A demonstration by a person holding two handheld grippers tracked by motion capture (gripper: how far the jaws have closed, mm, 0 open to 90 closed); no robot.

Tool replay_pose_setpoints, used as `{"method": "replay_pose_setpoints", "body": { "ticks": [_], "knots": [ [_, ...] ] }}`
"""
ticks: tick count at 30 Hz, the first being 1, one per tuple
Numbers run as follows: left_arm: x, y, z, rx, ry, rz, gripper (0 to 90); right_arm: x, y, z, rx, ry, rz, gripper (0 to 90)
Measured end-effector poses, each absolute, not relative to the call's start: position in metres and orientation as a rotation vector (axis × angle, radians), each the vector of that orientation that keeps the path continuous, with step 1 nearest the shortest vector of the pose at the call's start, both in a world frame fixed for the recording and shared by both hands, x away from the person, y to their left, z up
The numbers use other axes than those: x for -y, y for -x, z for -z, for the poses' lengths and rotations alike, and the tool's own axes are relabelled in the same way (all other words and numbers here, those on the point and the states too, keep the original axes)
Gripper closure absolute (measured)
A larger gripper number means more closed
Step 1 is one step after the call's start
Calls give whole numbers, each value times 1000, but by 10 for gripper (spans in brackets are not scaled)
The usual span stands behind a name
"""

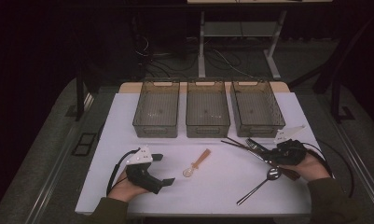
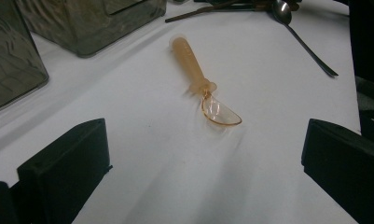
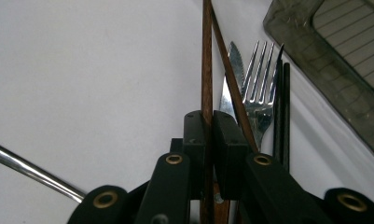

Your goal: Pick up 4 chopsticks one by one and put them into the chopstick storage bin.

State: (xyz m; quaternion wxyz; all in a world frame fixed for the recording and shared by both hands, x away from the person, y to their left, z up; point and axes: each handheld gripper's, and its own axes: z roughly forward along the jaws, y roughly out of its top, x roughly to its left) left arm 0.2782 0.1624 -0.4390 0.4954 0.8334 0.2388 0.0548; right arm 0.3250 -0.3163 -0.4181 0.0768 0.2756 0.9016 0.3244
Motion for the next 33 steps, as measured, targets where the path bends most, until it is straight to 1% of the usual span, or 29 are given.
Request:
{"method": "replay_pose_setpoints", "body": {
  "ticks": [14, 27, 33],
  "knots": [
    [-163, -280, 440, -598, -2022, -144, 0, 311, -323, 402, -2634, -880, -1135, 837],
    [-163, -281, 440, -643, -2022, -138, 0, 283, -324, 391, -2597, -909, -1252, 837],
    [-162, -279, 440, -634, -2025, -142, 0, 270, -326, 386, -2572, -918, -1298, 837]
  ]
}}
